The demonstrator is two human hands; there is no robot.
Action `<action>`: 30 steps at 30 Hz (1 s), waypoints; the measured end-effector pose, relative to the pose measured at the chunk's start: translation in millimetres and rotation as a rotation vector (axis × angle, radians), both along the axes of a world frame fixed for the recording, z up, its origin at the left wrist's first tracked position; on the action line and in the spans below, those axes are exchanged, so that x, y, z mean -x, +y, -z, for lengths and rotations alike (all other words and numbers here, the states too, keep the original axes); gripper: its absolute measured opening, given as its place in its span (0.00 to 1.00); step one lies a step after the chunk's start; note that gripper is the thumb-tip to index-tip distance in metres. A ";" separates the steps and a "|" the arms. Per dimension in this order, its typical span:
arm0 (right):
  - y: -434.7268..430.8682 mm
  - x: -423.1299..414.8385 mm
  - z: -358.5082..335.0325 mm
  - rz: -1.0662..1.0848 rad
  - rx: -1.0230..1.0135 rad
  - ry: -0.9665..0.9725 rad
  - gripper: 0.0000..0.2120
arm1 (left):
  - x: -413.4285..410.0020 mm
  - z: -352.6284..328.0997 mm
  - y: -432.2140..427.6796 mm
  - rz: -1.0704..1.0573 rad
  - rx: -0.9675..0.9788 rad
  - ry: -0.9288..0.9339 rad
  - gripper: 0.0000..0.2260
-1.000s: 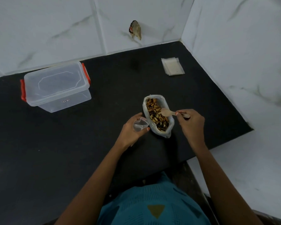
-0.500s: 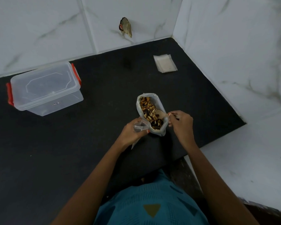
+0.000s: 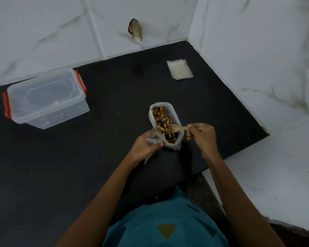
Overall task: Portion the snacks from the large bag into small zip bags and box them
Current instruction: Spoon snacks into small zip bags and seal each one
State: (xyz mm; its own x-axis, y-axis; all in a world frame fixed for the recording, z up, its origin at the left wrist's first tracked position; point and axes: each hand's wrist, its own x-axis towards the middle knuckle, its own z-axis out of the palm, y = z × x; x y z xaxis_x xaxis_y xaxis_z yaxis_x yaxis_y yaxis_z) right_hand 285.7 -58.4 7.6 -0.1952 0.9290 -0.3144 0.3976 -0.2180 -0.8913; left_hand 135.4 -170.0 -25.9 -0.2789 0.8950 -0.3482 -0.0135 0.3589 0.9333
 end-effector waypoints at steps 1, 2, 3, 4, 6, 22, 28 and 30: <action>-1.5 1.5 0.3 -0.002 0.010 0.004 0.04 | 0.0 0.0 -0.1 -0.003 -0.002 -0.007 0.13; -3.6 3.5 1.5 0.004 0.019 0.006 0.04 | -0.3 0.2 0.1 -0.009 -0.004 -0.014 0.13; -5.3 5.2 3.2 0.021 0.030 0.014 0.04 | -0.5 1.1 0.6 -0.010 -0.008 -0.018 0.12; -6.5 6.3 4.7 0.047 0.050 0.029 0.04 | -0.5 1.8 1.1 -0.012 -0.009 -0.017 0.12; -6.0 5.8 5.7 0.107 0.124 0.080 0.05 | 0.7 2.7 1.8 -0.006 -0.001 -0.004 0.13; -10.5 4.0 0.9 0.142 0.224 0.132 0.04 | -0.8 -3.4 1.1 0.015 0.011 0.041 0.14; -7.6 -2.4 -4.3 0.224 0.346 0.250 0.03 | 1.5 -1.5 1.0 0.019 0.025 0.056 0.13; -6.7 -5.0 -8.5 0.228 0.365 0.269 0.04 | 2.8 -0.5 -0.2 0.010 0.027 0.057 0.13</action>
